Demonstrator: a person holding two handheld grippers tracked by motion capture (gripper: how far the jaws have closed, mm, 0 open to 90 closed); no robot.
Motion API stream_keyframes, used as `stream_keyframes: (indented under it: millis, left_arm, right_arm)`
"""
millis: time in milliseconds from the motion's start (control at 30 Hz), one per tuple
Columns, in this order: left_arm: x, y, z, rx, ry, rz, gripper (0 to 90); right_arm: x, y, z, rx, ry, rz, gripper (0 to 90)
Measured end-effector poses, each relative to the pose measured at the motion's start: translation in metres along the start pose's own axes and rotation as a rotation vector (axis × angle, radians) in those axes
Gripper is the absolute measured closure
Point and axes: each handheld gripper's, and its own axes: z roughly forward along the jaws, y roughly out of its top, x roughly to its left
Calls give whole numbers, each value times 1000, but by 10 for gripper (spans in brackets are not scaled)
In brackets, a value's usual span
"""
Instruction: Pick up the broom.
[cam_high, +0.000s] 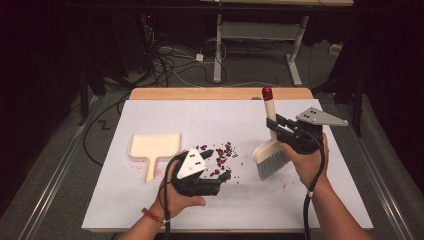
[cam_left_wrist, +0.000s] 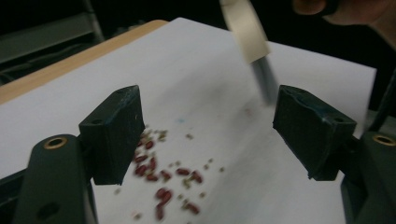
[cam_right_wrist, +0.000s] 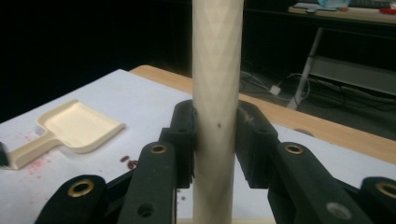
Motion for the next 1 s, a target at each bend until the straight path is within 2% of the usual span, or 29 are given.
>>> stream_keyframes:
  millis: [33,67,133,167,233,300,533,600,667,800,867,900,1000]
  left_arm:
    - [-5,6,12,1,-16,8,246]
    - [-5,6,12,1,-16,8,248]
    - [-9,13,21,-6,-34,2,259]
    - [-10,15,24,-4,-36,3,259]
    - [-10,19,29,-11,-47,-6,270]
    - [-8,21,34,-10,-55,-25,281]
    - [0,22,50,25,-32,-79,391]
    - [6,20,52,15,-65,-102,434]
    - [7,20,52,11,-64,-97,456]
    - [6,21,52,17,-55,-66,578]
    - [6,22,52,26,-44,-38,619]
    - [6,21,51,23,-33,-31,628]
    - [10,19,49,21,-35,-27,649]
  right_arm:
    - [5,1,2,0,8,-2,702]
    - [5,1,2,0,8,-2,702]
    - [18,2,7,-4,16,-21,701]
    - [18,2,7,-4,16,-21,701]
    - [27,1,10,-11,27,-17,701]
    - [32,0,12,-14,30,-23,701]
    - [45,-3,11,-45,39,-8,701]
    - [47,-3,8,-58,46,11,701]
    - [48,-2,7,-62,47,2,701]
    - [56,-3,2,-77,56,-12,700]
    - [59,-4,1,-77,52,-16,699]
    - [60,-5,0,-82,50,-15,700]
    - [61,-7,-2,-93,51,-26,700]
